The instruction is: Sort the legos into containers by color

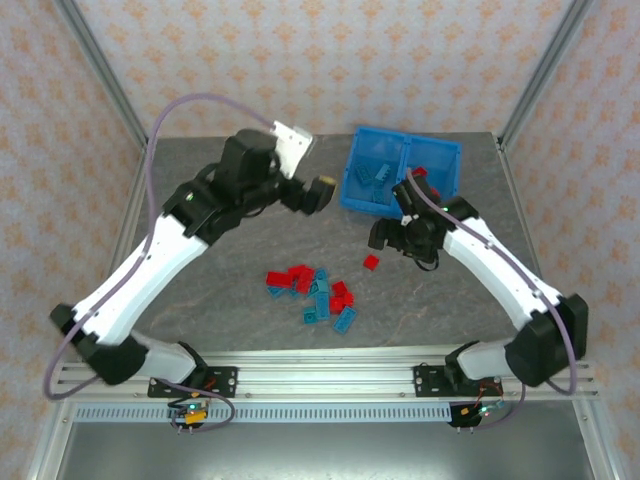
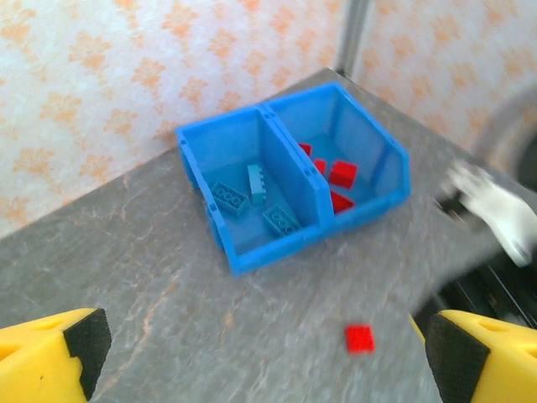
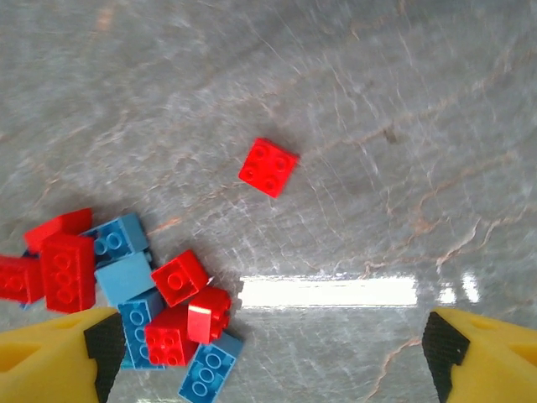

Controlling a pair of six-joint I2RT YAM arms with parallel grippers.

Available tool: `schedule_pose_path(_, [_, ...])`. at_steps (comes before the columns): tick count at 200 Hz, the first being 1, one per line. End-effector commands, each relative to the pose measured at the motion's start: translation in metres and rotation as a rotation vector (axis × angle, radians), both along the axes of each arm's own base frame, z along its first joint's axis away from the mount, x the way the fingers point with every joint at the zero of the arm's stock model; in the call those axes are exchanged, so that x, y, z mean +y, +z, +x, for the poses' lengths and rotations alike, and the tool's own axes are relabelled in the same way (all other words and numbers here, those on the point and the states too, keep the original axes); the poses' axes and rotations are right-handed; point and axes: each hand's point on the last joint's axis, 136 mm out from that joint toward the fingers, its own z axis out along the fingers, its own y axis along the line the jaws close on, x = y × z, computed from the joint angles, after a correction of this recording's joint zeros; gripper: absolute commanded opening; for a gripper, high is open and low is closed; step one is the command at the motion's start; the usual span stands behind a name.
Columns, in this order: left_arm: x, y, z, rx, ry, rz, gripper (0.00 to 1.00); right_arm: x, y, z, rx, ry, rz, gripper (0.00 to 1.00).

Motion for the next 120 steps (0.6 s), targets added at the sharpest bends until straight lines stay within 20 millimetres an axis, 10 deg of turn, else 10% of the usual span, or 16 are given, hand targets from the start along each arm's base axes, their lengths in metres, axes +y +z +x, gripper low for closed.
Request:
schedule_pose_path(1, [-0.008, -0.037, -0.041, -0.051, -0.314, 0.209, 1.0, 0.006, -0.024, 0.005, 0.103, -0.187, 0.023, 0.92])
schedule_pose_path(19, [0.001, -0.056, -0.091, -0.033, -0.52, 0.324, 1.0, 0.014, -0.043, 0.012, 0.14, -0.307, 0.053, 0.92])
schedule_pose_path(68, [0.03, -0.078, -0.151, -0.042, -0.611, 0.277, 1.0, 0.022, -0.089, 0.029, 0.186, -0.479, 0.039, 0.92])
schedule_pose_path(120, [0.047, -0.076, -0.18, -0.103, -0.589, 0.179, 1.0, 0.032, -0.126, 0.036, 0.227, -0.451, -0.052, 0.86])
